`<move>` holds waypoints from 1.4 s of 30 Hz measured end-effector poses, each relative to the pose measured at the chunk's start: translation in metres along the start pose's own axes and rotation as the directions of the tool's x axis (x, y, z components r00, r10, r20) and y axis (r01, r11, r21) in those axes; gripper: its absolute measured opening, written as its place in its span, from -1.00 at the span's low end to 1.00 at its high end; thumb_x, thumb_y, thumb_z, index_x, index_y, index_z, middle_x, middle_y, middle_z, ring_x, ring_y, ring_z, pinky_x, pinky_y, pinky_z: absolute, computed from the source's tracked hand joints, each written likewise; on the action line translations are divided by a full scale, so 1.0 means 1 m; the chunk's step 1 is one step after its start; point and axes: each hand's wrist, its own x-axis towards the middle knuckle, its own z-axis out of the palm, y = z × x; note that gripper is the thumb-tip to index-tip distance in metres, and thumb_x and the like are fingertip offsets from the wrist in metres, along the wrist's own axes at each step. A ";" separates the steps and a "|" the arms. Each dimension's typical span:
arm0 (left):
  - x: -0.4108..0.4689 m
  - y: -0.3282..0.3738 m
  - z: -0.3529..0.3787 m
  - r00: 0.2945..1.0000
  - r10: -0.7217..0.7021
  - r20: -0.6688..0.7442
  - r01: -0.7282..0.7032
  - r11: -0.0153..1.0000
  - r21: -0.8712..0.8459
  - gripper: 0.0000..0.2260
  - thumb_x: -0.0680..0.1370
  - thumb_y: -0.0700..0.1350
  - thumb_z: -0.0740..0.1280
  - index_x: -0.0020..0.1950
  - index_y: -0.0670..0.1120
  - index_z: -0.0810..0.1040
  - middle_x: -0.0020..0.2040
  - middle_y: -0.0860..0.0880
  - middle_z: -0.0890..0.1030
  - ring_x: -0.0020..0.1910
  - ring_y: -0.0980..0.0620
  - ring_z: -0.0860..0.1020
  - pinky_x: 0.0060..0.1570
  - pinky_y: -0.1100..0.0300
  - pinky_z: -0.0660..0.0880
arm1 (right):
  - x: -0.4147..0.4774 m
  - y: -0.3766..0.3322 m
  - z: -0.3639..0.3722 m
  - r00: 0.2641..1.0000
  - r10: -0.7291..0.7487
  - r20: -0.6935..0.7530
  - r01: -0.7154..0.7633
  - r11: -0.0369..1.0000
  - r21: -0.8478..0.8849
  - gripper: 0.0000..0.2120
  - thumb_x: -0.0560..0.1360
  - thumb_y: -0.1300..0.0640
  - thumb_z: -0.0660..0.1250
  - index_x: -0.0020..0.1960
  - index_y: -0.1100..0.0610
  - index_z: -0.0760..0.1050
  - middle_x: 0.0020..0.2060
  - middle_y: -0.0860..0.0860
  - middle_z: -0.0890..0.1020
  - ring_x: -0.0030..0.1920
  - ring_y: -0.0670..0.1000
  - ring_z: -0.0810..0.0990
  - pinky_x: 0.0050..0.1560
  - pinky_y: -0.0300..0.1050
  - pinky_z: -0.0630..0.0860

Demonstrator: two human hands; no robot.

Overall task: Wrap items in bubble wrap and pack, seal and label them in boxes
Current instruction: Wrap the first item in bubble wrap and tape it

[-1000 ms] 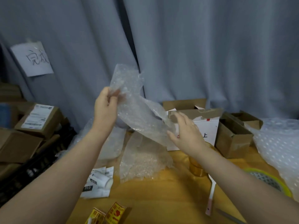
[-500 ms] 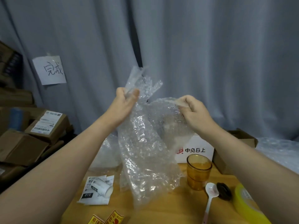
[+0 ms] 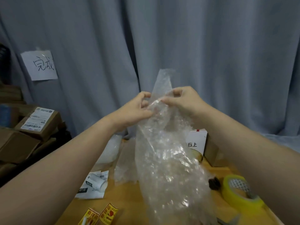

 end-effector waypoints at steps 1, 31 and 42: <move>0.001 -0.004 -0.002 0.998 -0.025 -0.060 0.031 0.996 0.087 -0.52 0.48 -0.29 0.33 0.36 -0.08 0.30 0.01 -0.02 0.59 -0.07 0.05 0.59 -0.04 0.21 0.51 | 0.004 0.003 -0.004 0.998 -0.038 -0.053 0.032 0.992 -0.119 -0.79 0.45 0.20 0.45 -0.02 0.33 0.58 -0.25 0.12 0.62 -0.30 -0.03 0.59 -0.21 -0.12 0.54; 0.012 0.011 0.016 0.992 0.085 0.094 -0.125 0.790 0.600 -0.19 0.39 -0.04 0.50 0.51 -0.06 0.13 0.31 -0.03 0.42 0.30 0.00 0.41 0.15 0.30 0.30 | 0.008 0.023 -0.007 0.893 -0.310 0.326 0.443 0.736 -0.513 -0.57 0.35 0.32 0.44 0.12 0.09 0.34 0.03 0.01 0.42 -0.03 -0.13 0.42 -0.02 -0.35 0.32; -0.001 0.001 -0.006 0.939 0.102 -0.329 -0.020 0.970 0.242 -0.99 0.55 -0.23 0.30 -0.07 -0.16 0.49 -0.15 -0.06 0.56 -0.16 0.05 0.52 -0.11 0.24 0.46 | -0.023 0.052 -0.026 0.986 -0.077 0.150 0.149 0.812 -0.564 -0.03 0.35 -0.09 0.51 0.55 -0.06 -0.04 0.48 -0.05 0.24 0.44 -0.02 0.26 0.41 0.00 0.29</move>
